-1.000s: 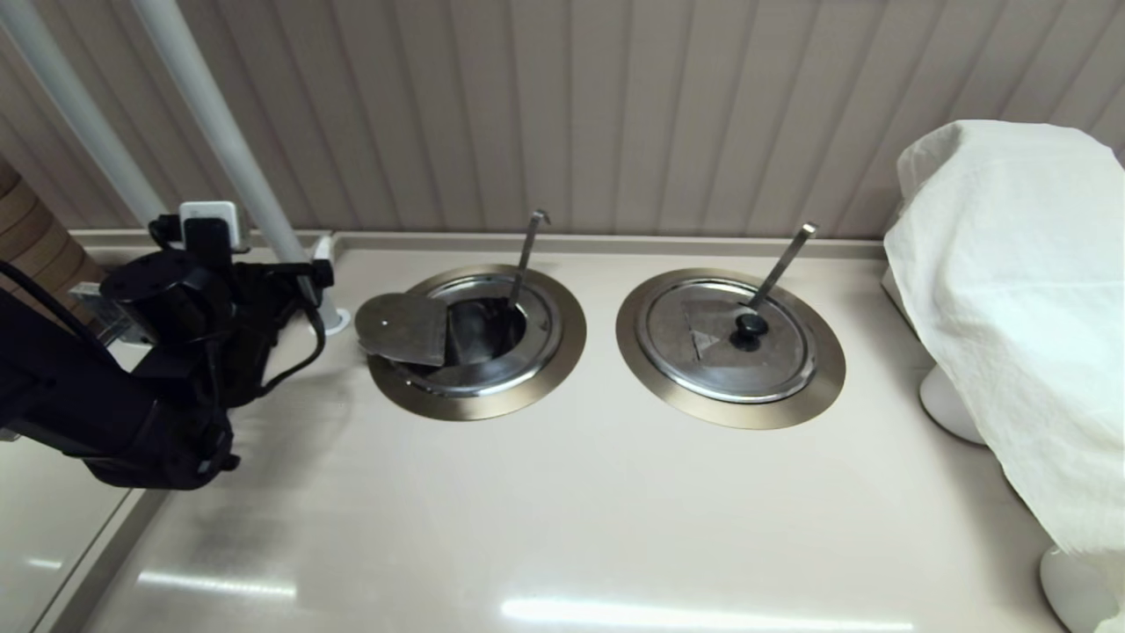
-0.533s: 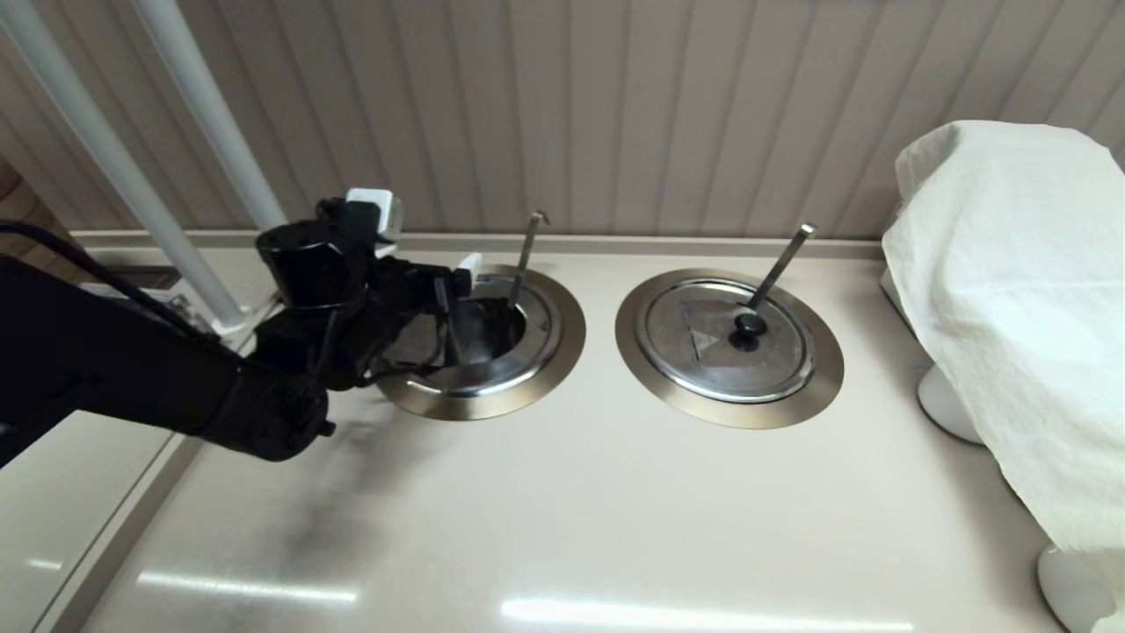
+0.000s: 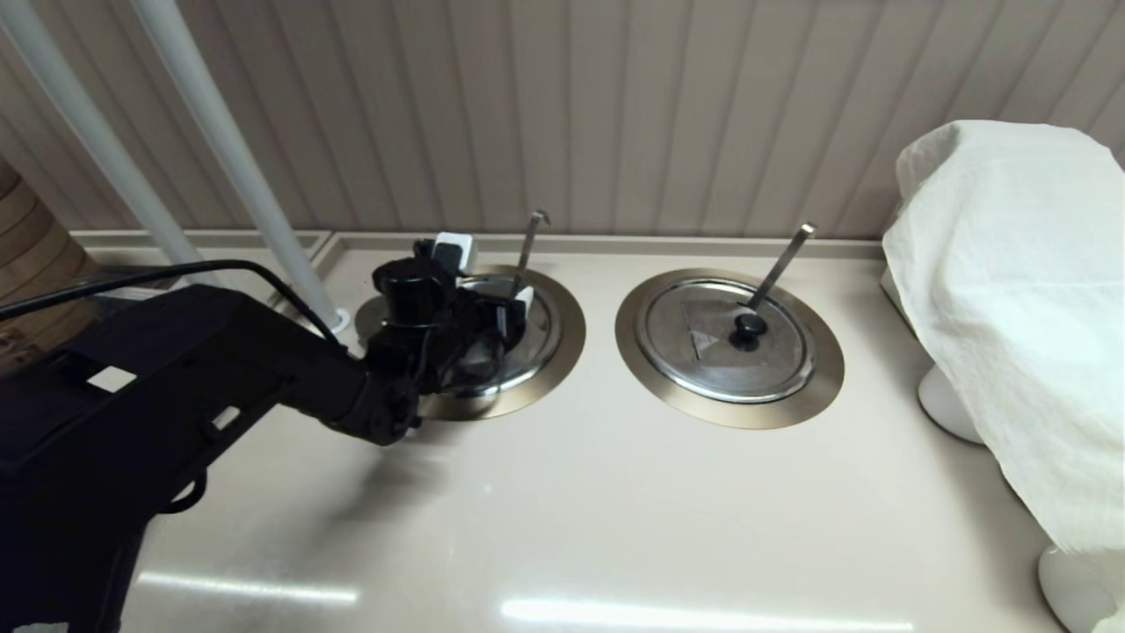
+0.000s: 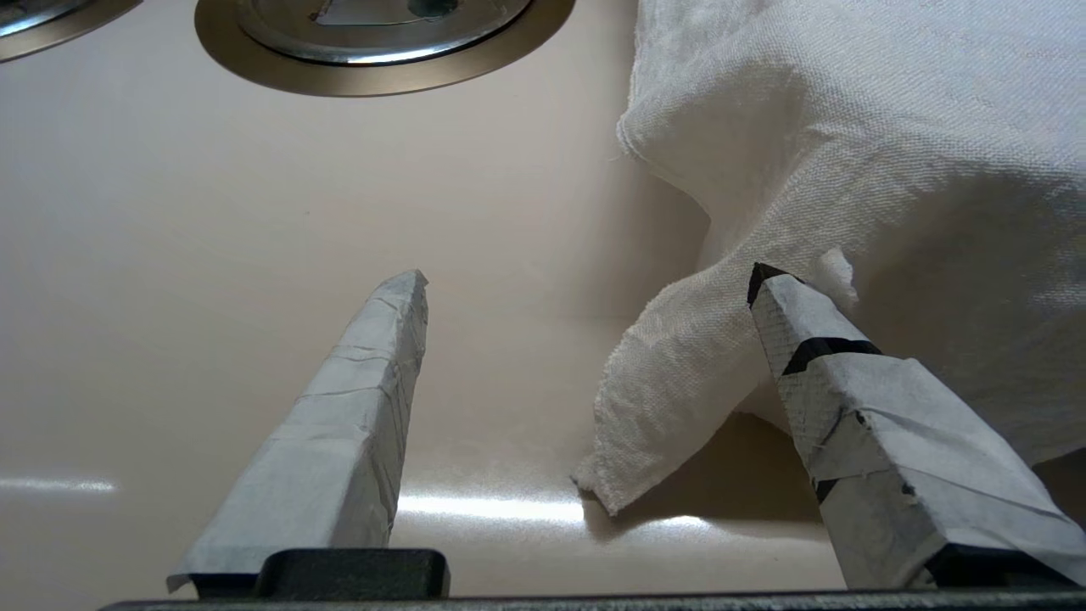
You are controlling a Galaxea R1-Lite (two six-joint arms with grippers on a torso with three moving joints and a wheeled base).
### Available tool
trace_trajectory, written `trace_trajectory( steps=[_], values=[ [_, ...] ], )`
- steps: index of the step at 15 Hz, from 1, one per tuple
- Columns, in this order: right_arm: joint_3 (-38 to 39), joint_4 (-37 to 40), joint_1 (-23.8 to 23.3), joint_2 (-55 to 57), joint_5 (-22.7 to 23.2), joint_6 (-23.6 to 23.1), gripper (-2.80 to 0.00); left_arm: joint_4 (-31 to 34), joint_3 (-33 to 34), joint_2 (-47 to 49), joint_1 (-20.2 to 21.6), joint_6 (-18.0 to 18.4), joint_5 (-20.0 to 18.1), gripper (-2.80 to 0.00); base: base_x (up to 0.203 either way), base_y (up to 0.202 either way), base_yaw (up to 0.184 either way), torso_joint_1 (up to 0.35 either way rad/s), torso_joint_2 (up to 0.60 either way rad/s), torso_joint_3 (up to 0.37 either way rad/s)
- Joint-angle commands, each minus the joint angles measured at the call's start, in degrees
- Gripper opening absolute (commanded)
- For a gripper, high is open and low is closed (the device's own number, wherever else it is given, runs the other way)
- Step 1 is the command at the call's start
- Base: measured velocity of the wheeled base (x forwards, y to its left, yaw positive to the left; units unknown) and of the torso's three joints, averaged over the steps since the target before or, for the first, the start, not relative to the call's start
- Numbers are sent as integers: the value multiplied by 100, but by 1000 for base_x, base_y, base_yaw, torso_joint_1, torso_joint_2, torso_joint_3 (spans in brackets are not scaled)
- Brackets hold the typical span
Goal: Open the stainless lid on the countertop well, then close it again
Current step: Stir with a spoon
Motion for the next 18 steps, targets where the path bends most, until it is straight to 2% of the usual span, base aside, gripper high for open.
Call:
trace_trajectory(
  steps=[1, 6, 8, 9, 16, 17, 18],
  values=[
    [0, 0, 7, -2, 1, -4, 0, -48, -334, 402, -40, 4, 23, 0, 0, 0, 0, 0, 0, 0],
    [0, 0, -1, 6, 1, -4, 0, -58, -1867, 1577, -39, -17, 389, 0, 0, 0, 0, 0, 0, 0],
    [0, 0, -1, 5, 1, -4, 0, -41, -2319, 1820, -27, -65, 706, 0, 0, 0, 0, 0, 0, 0],
    [0, 0, 7, 1, 1, -4, 0, -34, -2468, 1927, -32, -92, 804, 0, 0, 0, 0, 0, 0, 0],
    [0, 0, 7, -2, 1, -4, 0, -32, -2723, 2178, -42, -98, 858, 0, 0, 0, 0, 0, 0, 0],
    [0, 0, 5, 0, 1, -4, 0, -42, -2740, 2178, -42, -98, 858, -280, 0, 0, 0, 0, 0, 0],
    [0, 0, -1, -2, 1, -4, 0, -50, -2740, 2161, -42, -98, 871, -280, 0, 0, 0, 0, 0, 0]
  ],
)
